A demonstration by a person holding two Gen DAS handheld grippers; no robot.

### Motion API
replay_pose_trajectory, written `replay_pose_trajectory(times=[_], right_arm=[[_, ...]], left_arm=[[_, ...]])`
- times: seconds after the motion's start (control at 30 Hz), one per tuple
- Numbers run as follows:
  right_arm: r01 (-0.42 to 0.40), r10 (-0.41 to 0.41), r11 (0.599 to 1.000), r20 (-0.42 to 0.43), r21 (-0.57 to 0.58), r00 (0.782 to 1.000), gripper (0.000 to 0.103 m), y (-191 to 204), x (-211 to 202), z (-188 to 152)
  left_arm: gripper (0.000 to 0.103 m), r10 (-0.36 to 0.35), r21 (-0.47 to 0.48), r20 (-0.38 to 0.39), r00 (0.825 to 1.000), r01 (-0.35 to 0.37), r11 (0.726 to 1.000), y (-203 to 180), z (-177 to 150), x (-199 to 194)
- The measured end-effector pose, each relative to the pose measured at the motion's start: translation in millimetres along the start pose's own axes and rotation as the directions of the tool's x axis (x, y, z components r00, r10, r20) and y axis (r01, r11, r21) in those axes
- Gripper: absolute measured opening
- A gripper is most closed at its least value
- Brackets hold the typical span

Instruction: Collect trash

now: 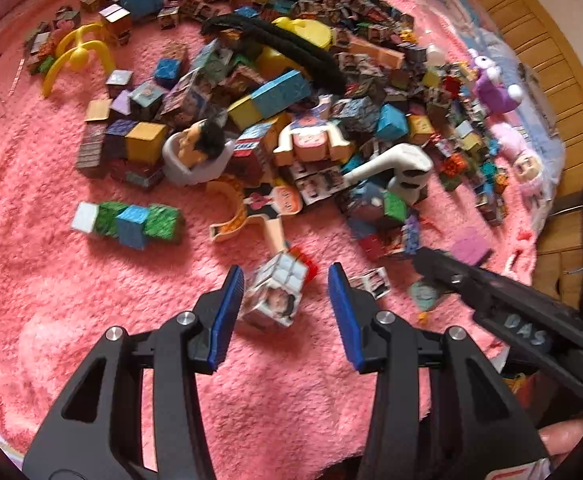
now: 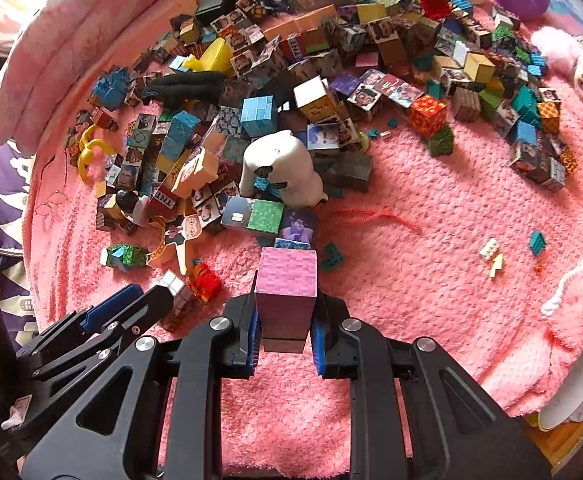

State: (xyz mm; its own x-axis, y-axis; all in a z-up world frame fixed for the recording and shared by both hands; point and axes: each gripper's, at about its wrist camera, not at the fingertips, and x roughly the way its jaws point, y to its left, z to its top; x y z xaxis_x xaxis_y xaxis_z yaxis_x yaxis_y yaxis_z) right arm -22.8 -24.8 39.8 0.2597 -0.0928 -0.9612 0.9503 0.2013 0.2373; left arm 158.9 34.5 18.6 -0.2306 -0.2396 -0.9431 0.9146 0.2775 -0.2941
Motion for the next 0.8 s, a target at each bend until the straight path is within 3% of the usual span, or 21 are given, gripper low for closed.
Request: replay_pose_trajectory(times=[0.2, 0.4, 0.47, 0.8], right_arm=[[0.040, -0.039, 0.998, -0.015, 0.042, 0.999, 0.018, -15, -2, -6], [0.038, -0.031, 0.995, -0.074, 0.095, 0.997, 0.026, -25, 9, -15], [0.052, -0.045, 0.994, -0.074, 0.098, 0.996, 0.034, -26, 9, -16], [0.081, -0.068, 0.989, -0.106, 0.127, 0.992, 0.042, -37, 15, -21]], left_arm=[[0.044, 0.065, -0.060, -0.006, 0.998, -0.065, 0.996, 12, -5, -2], [0.063, 0.062, 0.045, -0.068, 0.996, -0.059, 0.997, -5, -11, 12], [0.066, 0.052, 0.050, -0.074, 0.996, -0.048, 0.998, -6, -11, 14], [0.068, 0.068, 0.079, -0.090, 0.994, -0.061, 0.995, -6, -8, 26]])
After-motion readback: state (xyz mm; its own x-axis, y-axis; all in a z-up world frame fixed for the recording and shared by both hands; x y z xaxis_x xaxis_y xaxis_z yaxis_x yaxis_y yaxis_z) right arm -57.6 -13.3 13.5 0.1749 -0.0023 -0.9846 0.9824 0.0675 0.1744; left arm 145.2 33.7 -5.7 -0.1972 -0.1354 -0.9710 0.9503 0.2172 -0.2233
